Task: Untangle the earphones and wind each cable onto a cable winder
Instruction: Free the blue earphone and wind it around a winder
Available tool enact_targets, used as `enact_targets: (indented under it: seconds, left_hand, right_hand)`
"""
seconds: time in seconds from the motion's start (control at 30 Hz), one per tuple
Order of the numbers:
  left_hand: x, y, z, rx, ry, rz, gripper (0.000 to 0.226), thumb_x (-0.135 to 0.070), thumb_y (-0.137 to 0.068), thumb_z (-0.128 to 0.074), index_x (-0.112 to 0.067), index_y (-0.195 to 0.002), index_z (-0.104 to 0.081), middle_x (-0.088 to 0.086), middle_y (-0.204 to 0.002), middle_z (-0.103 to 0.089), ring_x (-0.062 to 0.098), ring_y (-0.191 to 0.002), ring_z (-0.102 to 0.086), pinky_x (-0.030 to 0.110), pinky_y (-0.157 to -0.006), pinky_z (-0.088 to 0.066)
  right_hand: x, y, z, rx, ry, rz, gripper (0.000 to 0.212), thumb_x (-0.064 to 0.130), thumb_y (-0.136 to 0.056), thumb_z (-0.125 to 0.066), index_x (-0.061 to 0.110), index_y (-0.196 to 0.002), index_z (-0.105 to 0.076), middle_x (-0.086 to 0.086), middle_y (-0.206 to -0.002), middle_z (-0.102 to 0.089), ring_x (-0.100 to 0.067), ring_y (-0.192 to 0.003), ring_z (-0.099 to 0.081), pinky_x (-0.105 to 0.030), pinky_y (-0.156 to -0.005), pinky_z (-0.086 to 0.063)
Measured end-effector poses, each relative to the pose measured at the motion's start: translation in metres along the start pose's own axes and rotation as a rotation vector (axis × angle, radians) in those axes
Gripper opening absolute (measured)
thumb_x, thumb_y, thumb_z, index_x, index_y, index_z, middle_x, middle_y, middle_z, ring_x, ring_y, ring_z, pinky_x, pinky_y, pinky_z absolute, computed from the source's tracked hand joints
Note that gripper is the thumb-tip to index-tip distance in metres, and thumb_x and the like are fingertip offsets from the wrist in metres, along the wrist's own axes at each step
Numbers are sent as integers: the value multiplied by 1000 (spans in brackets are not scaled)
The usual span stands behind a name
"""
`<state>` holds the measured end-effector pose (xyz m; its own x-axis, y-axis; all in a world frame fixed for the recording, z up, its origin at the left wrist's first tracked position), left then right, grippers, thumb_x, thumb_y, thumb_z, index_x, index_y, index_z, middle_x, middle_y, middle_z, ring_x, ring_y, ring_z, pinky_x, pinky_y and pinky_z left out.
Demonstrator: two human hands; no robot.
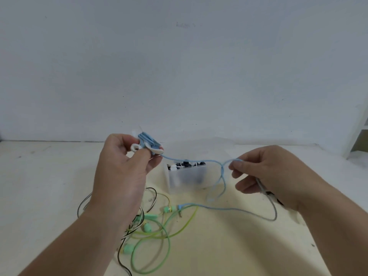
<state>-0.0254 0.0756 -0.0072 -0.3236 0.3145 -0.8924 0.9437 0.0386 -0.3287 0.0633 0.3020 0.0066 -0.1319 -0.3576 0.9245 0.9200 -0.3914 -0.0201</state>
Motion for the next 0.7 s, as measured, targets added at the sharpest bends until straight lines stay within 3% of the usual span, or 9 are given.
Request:
enact_targets:
  seconds: [0.17,0.3,0.43,0.5,0.63,0.7]
  left_hand:
    - [4,-5,6,-83,-38,-5,24,10,-90,-54,-14,-88,-50,30,-116,-62,19,-80,-74,29,-75,-58]
    - [4,-6,8,-109,-80,-19,19,7,-90,-52,-12,-91,-50,29,-115,-63,16,-76,-75,35,-80,-58]
    - [4,-4,7,-101,-109,-24,20,6,-90,-51,-14,-89,-50,26,-110,-65,16,-74,-74,39,-84,-58]
    - [4,-2,6,-90,-123,-26,22,6,-90,-52,-16,-88,-50,24,-107,-66,17,-73,-74,44,-87,-58]
    - [2,0,4,-82,-138,-33,24,6,-90,-51,-17,-86,-50,25,-107,-66,18,-73,-73,39,-82,-58]
    - [2,0,4,-108,-135,-31,23,4,-91,-50,-18,-86,-50,21,-102,-67,14,-69,-72,38,-82,-57]
  right_hand:
    - [-10,-10,15,-132,25,-102,28,23,-102,-52,13,-89,-75,-7,-81,-75,-22,-64,-69,-43,-77,-58]
    - [-12,-14,19,-276,135,-60,35,23,-105,-43,17,-90,-74,-3,-87,-70,-22,-82,-64,-26,-64,-43]
    - [-14,-20,25,-380,-18,-58,33,17,-103,-46,14,-87,-74,-3,-73,-57,-21,-63,-52,-33,-74,-44]
    - [-15,-22,28,-438,-39,-74,28,11,-99,-49,14,-90,-75,-2,-66,-52,-20,-59,-44,-34,-67,-38]
    - [-9,-16,32,-605,-67,-59,34,0,-93,-41,19,-102,-68,-3,-67,-59,-17,-58,-56,-26,-53,-35]
    - [-6,-12,34,-665,-116,-33,38,-2,-95,-36,18,-109,-64,-3,-71,-65,-19,-64,-64,-25,-53,-36]
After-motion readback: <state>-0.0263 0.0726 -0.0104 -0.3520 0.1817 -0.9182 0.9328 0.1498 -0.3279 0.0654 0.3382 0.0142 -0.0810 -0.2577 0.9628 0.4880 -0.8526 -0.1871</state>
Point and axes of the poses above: each hand's wrist, its own y-axis away from the middle knuckle, its own z-axis out of the back of the hand, x = y × z, the point moved 1 cm from there along -y, towards the middle knuckle
